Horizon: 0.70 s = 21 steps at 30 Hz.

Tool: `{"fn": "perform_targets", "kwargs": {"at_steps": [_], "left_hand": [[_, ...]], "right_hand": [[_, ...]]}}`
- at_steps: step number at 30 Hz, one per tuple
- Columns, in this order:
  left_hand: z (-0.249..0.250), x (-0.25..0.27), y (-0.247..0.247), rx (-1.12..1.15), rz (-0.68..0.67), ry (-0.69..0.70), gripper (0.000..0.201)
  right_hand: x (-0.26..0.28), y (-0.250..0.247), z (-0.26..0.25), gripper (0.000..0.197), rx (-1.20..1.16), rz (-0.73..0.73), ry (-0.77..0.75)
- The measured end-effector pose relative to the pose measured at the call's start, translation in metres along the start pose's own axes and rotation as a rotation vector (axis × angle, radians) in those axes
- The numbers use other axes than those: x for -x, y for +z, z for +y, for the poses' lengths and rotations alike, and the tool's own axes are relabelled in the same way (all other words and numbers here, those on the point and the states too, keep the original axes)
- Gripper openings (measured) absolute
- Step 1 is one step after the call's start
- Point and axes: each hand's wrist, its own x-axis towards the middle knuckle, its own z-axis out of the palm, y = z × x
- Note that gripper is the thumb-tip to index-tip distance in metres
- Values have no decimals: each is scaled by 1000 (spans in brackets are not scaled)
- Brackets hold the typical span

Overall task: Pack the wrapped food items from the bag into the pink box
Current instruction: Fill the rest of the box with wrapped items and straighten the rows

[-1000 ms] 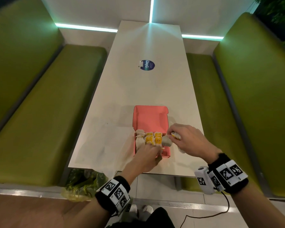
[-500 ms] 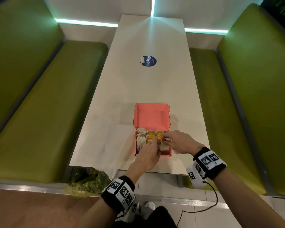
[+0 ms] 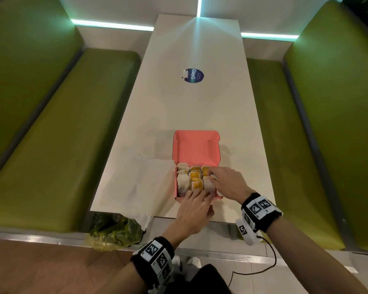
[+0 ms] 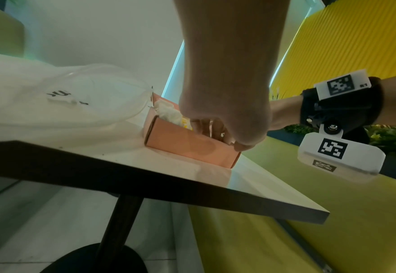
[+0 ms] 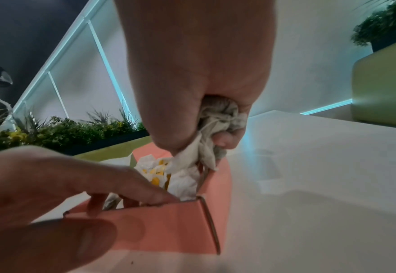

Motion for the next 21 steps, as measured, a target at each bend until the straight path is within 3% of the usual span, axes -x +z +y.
{"fn": "perform_targets", "kwargs": {"at_steps": [11,21], "left_hand": [[9,-1,-2,-19,-14,-53,51],[10,-1,-3,-27,-22,-42,47]], "right_hand": [[-1,20,6,22,111,111,-11],[-1,20,2,28,159,77,-27]]}}
